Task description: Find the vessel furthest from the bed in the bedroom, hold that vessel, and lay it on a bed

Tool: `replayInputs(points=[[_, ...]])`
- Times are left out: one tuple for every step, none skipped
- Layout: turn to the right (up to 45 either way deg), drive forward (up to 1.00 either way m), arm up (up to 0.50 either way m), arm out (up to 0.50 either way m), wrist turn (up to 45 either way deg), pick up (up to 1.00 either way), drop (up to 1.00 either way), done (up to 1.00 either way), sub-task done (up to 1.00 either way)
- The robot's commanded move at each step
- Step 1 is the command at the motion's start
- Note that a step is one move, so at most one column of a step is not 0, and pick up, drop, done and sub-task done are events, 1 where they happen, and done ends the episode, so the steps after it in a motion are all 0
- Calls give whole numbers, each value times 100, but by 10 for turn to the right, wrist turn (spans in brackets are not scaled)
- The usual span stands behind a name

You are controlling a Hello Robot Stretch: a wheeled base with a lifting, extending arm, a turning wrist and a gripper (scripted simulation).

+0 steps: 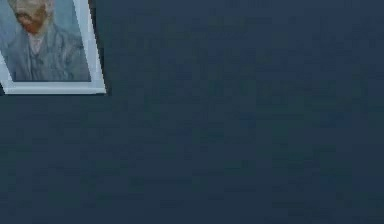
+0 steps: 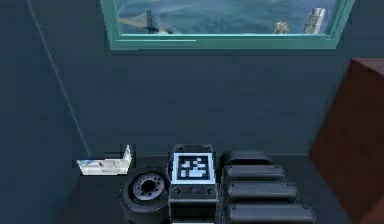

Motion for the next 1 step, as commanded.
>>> replayInputs(points=[[-450, 0, 0, 0, 0, 0, 0, 0, 0]])
